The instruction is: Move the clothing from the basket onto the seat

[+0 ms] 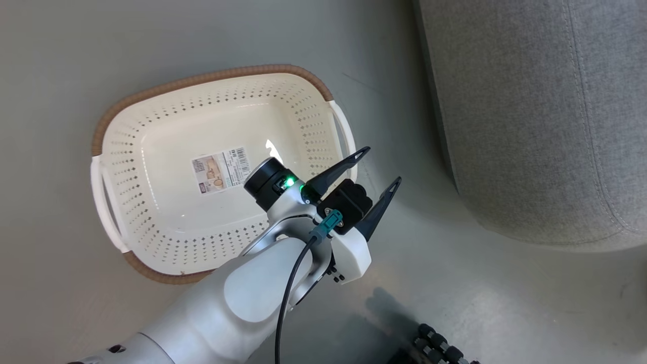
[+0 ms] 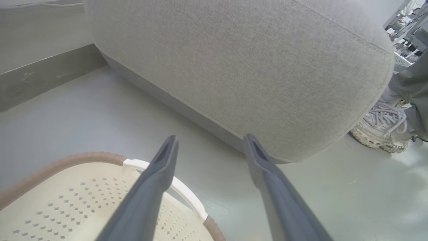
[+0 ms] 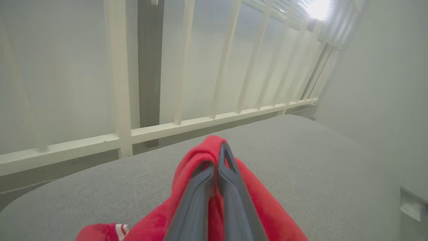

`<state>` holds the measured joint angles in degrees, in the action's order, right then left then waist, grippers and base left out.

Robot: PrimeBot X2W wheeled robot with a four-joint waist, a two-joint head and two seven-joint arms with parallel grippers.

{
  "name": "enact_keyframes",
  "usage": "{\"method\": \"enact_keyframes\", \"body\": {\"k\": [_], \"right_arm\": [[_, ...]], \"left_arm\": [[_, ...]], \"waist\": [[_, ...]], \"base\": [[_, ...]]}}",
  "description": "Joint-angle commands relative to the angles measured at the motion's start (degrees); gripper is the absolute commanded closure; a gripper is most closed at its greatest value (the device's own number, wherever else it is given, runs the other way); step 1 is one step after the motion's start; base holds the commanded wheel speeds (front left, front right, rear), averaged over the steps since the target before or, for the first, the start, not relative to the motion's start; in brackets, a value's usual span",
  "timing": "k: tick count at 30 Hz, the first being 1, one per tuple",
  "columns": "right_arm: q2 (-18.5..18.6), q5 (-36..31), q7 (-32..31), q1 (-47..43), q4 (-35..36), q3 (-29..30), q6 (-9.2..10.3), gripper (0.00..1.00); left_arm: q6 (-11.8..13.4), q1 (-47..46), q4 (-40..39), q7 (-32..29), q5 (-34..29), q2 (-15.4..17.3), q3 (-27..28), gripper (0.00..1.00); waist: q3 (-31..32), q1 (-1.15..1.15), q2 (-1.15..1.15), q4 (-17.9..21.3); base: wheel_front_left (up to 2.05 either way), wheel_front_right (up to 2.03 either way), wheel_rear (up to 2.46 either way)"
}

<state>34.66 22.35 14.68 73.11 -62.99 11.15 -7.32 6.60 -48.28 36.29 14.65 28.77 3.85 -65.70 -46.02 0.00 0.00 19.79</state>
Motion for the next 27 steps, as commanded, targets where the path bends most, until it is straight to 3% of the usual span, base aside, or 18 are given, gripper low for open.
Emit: {"method": "enact_keyframes", "body": {"k": [1, 7, 8, 9, 10, 16, 27], "right_arm": [[2.8, 2.37, 0.32, -3.04, 2.13, -1.39, -0.17, 1.0], [3.84, 12.83, 0.32, -10.92, 6.49, -9.71, -0.17, 1.0], [4.28, 13.95, 0.32, -12.15, 6.77, -10.77, -0.17, 0.69], [4.64, 15.05, 0.32, -13.09, 6.9, -11.83, -0.17, 0.06], [4.94, 16.29, 0.32, -13.94, 7.22, -12.45, -0.17, 0.0], [6.8, 18.78, 0.32, -19.73, 11.69, -16.33, -0.17, 0.0], [6.24, 20.44, 0.32, -31.84, 21.47, -16.06, -0.17, 0.0]], "left_arm": [[0.44, 0.54, -1.92, 0.35, 0.16, -0.97, 1.1, 0.0], [0.81, 1.66, -4.66, 0.35, 0.02, -0.97, 2.46, 0.0], [0.79, 1.93, -5.12, 0.35, -0.04, -0.97, 2.7, 0.0], [0.76, 2.23, -5.59, 0.35, -0.06, -0.97, 2.95, 0.0], [0.74, 2.54, -6.05, 0.35, -0.08, -0.97, 3.2, 0.0], [1.07, 4.48, -8.53, 0.35, -0.26, -0.97, 4.87, 0.0], [1.18, 12.28, -11.56, 0.35, -1.54, -0.97, 12.33, 0.0]], "waist": [[0.72, 0.0, 0.0, -0.68], [3.96, 0.0, 0.0, -3.0], [4.67, 0.0, 0.0, -3.46], [5.38, 0.0, 0.0, -3.96], [6.1, 0.0, 0.0, -4.45], [10.05, 0.0, 0.0, -6.91], [22.04, 0.0, 0.0, -12.61]], "base": [[0.0, 0.0, 0.0], [0.0, 0.0, 0.0], [0.0, 0.0, 0.0], [0.0, 0.0, 0.0], [0.0, 0.0, 0.0], [0.0, 0.0, 0.0], [0.0, 0.0, 0.0]]}}
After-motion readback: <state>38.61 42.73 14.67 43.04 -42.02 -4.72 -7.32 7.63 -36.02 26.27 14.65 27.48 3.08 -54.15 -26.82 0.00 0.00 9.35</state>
